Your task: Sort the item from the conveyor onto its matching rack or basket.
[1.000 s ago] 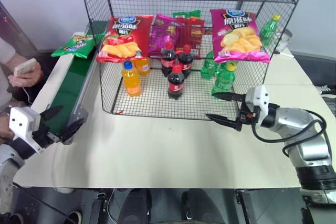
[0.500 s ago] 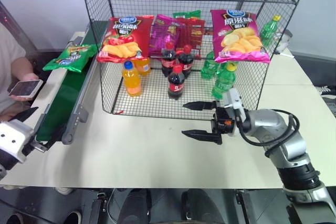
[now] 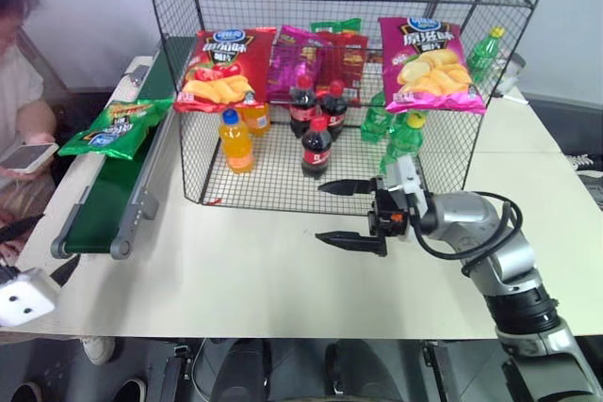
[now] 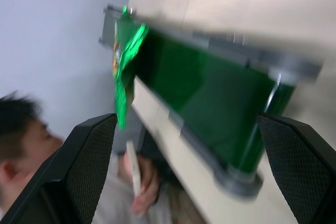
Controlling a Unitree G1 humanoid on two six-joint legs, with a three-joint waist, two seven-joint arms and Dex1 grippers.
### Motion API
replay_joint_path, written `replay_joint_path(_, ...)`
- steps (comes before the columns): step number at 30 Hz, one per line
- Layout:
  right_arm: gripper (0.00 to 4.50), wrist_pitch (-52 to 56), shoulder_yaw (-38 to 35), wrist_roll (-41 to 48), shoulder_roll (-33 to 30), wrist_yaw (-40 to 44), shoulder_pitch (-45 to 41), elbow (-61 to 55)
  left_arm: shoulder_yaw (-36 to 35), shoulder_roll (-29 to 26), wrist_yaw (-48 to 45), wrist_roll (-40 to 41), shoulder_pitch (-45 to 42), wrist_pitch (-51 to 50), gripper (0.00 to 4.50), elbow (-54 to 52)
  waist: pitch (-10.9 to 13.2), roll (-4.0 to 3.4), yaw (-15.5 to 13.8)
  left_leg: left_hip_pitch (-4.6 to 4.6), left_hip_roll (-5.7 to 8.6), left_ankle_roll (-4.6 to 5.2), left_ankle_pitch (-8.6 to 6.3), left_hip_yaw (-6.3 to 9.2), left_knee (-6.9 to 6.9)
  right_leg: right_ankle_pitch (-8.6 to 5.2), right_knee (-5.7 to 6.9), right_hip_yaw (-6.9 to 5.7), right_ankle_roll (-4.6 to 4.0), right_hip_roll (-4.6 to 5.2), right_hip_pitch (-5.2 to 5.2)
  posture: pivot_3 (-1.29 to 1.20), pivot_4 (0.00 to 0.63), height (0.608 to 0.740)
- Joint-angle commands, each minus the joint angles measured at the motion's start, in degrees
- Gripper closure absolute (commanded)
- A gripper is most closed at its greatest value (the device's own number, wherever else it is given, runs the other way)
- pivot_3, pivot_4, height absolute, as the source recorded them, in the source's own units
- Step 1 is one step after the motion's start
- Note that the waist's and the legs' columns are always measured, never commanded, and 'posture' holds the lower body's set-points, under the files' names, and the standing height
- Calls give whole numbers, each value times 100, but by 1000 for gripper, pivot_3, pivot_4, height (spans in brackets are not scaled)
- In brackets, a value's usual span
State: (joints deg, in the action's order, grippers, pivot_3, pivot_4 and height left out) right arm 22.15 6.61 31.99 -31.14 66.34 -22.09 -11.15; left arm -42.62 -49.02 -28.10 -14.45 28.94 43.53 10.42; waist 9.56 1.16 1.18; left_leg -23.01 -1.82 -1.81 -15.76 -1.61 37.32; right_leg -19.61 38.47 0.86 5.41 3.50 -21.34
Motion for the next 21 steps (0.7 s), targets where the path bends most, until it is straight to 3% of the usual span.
replay_joint_path(1,29,-114,51,-9,91,94,-177,-14,-190,-134,375,-193,79,58,0,238,0,0,2,1,0,0,0,0,0,0,1,0,0,0,0,0,150,739)
replay_joint_path(21,29,-612,487,-422,217,409,-116,125,333,-434,1046,-387,-2,103,0,588,-2,4,16,0,-1,-1,0,0,-4,0,1,-1,0,1,-3,0,150,739)
